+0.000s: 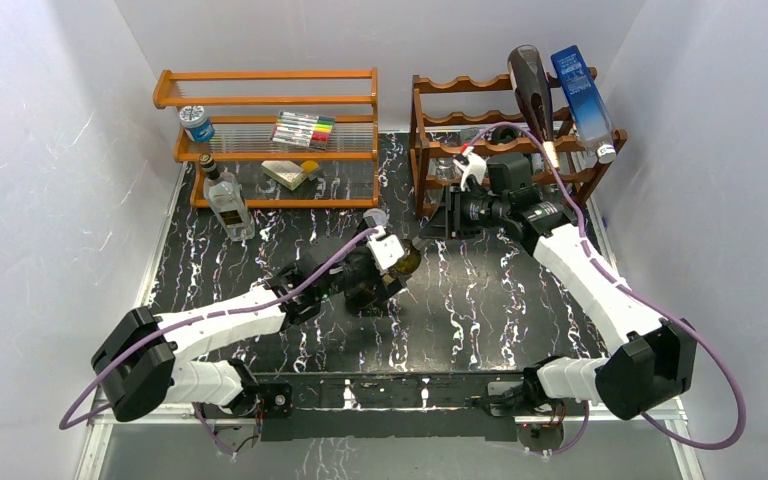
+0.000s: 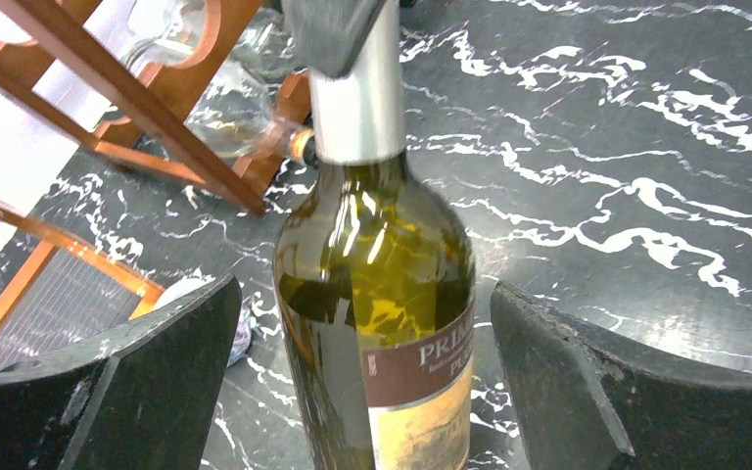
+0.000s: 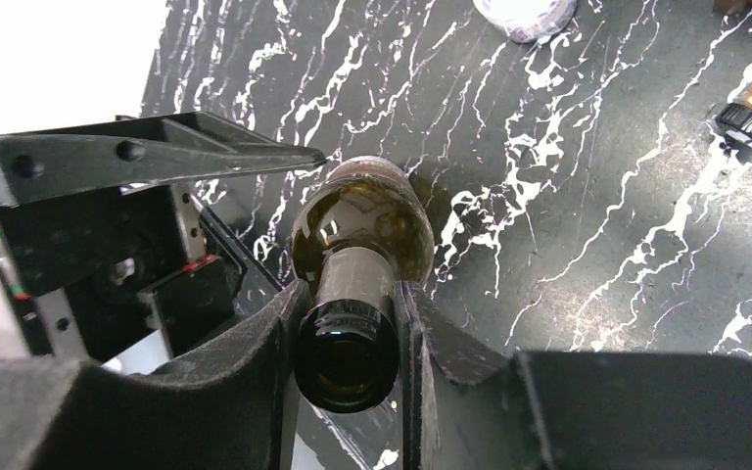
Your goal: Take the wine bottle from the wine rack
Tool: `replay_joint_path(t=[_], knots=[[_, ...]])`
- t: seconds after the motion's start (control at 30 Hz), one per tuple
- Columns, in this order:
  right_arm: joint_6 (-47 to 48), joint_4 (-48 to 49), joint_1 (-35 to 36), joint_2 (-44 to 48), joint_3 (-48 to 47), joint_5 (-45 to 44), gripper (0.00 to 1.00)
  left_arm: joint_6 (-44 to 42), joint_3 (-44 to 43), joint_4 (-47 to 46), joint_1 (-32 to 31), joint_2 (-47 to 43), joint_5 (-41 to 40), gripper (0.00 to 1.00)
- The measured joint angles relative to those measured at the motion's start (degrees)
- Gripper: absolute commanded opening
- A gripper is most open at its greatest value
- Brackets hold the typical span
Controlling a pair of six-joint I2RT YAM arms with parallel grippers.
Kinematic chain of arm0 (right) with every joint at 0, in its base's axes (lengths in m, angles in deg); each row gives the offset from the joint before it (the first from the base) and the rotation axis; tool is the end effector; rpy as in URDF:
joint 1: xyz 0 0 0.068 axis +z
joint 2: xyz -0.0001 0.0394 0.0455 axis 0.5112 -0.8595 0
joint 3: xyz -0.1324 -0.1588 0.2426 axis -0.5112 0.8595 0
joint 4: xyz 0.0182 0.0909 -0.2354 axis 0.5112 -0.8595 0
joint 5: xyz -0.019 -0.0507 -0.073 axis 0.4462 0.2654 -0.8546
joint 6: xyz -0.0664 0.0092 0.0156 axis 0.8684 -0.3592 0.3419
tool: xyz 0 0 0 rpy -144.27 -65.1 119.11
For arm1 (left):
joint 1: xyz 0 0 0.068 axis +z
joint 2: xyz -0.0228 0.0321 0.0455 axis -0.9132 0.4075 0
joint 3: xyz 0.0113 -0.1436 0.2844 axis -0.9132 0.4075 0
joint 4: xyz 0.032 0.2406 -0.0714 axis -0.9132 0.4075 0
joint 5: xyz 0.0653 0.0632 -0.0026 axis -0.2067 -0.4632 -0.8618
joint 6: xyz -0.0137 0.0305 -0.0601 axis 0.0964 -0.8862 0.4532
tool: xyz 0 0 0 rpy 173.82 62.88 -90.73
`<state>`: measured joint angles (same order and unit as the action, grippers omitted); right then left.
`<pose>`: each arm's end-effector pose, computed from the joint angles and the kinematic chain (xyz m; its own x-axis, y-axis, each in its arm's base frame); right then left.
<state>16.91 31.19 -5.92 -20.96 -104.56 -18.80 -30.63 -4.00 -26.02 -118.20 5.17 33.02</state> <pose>0.2306 0.1374 0.3770 -0.7542 0.0212 -0.6563 -0.4857 0.6546 0.5793 0.1663 -0.2248 0.3194 0.2206 0.2430 -0.9446 0.8262 0.4681 0.3134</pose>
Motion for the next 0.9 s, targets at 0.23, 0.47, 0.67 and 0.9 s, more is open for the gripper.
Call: replay_joint_path(t=[0.23,0.47,0.67,0.9], knots=[[0.85,-3.15,5.88,-1.70,-4.07,-6.08,0.00,4.87,-4.66,2.82,0.00,0.02,2.05,0.79],[1.14,-7.06,9.25,-3.58,-8.79,-11.06,0.00,11.13,-14.62,8.15,0.00,4.31,1.60,0.46],[2.12,-9.16,10.60,-3.85,-10.75,-13.25,0.00,13.20,-17.40,12.85,0.00,5.79,1.33,0.53],[2.27,-10.01,11.67,-4.22,-11.96,-13.60,0.00,14.60,-17.38,15.23,0.00,5.79,-0.50,0.50]])
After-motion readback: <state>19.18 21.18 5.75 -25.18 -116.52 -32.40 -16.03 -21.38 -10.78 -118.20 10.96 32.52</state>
